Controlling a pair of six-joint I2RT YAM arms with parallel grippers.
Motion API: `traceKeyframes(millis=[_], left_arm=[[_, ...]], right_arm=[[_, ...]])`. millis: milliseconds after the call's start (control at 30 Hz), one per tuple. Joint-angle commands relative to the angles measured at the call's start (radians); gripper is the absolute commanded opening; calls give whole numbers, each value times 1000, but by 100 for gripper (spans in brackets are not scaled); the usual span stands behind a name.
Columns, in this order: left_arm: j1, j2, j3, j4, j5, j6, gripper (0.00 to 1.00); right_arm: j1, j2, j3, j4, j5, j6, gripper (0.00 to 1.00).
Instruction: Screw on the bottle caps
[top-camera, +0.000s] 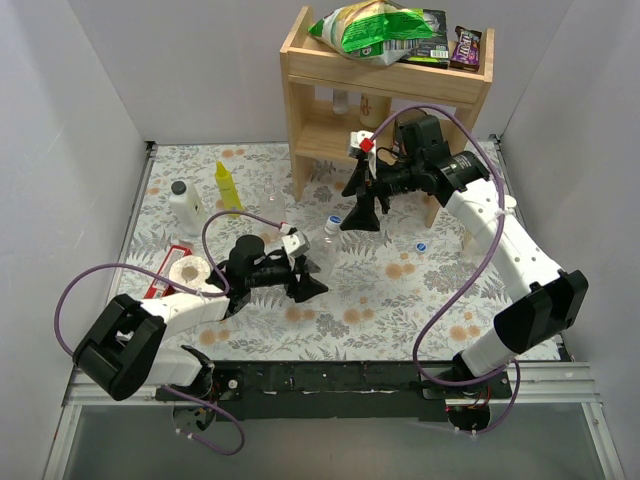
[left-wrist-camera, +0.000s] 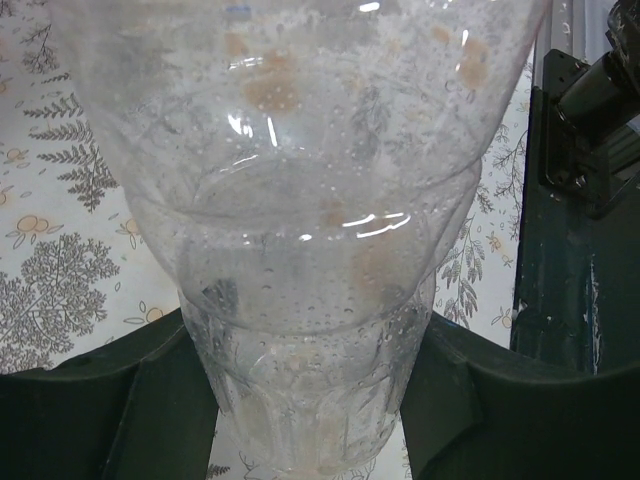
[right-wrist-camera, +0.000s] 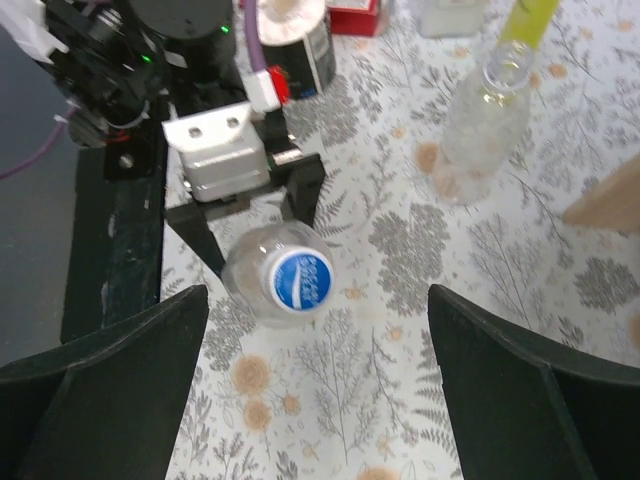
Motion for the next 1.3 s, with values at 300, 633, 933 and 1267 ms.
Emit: traceKeyframes(millis=[300,633,933,1267], left_arm=[[3,23,82,-38,44,39,0],[3,33,80,3,10,-4,0],[21,43,66,35,-35,-71,0],[86,53,66,69,-48,-127,0]], right_arm=[[53,33,-22,58,-174,-7,97],[53,15,-57,13,-148,-26,95],[53,-7,-68,-37,-111,-54,93],[52,-35,-105,-155,18,-106,91]])
